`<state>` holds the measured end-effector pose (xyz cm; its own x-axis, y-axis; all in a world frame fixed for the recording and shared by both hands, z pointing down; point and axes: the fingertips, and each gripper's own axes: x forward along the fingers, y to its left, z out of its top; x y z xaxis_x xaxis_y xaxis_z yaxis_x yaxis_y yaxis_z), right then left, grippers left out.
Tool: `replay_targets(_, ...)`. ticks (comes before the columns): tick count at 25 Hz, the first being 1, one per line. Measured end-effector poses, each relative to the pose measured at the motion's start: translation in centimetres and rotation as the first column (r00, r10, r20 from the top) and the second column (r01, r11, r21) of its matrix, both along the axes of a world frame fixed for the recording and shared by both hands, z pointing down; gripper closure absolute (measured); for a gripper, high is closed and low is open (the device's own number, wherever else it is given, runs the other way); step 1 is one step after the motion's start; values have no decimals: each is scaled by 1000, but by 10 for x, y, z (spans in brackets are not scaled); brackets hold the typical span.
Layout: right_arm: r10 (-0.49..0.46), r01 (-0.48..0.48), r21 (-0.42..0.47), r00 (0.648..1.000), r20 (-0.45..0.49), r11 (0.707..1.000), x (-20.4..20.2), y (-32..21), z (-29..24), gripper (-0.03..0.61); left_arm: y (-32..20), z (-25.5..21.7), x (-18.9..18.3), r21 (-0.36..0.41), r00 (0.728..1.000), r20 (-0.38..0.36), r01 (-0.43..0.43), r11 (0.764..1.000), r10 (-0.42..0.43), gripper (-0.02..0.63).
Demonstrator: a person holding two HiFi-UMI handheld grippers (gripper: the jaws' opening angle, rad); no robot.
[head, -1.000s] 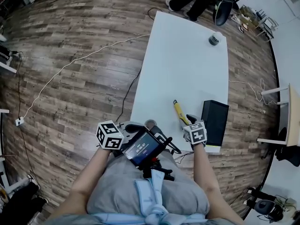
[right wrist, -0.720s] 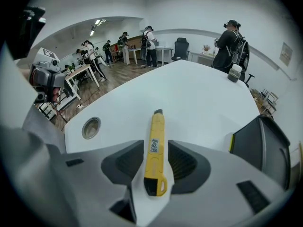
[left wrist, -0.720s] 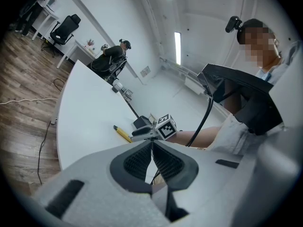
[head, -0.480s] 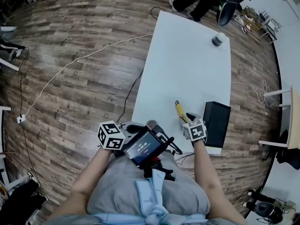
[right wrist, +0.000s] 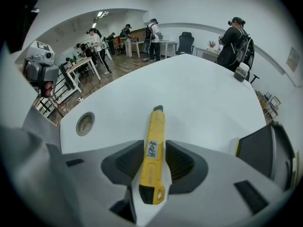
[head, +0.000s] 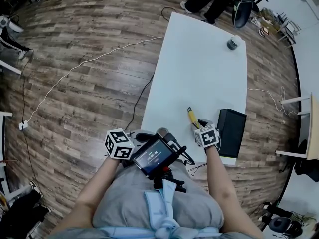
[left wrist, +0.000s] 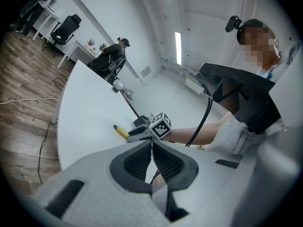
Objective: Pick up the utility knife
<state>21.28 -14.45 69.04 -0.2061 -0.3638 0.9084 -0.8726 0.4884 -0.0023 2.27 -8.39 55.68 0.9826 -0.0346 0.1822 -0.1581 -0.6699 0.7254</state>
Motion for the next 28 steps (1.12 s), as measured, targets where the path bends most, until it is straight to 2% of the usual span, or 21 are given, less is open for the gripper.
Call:
replay_targets(15,-8,10,-44,999,41,999,-6,-2,11,445,-3,1,-2,4,1000,-6,9,1000,-9,594)
replay_targets(24,35,-34,-35,998,42,999,-3,-4,8,448,-1,-1,-2,12,1000,-5,5,1000,-5,594)
replay_targets(28,98,-96,-40,994,46,995,3,-4,8,448,1,-2,-4,15,1000,-4,6,1000,-6,594)
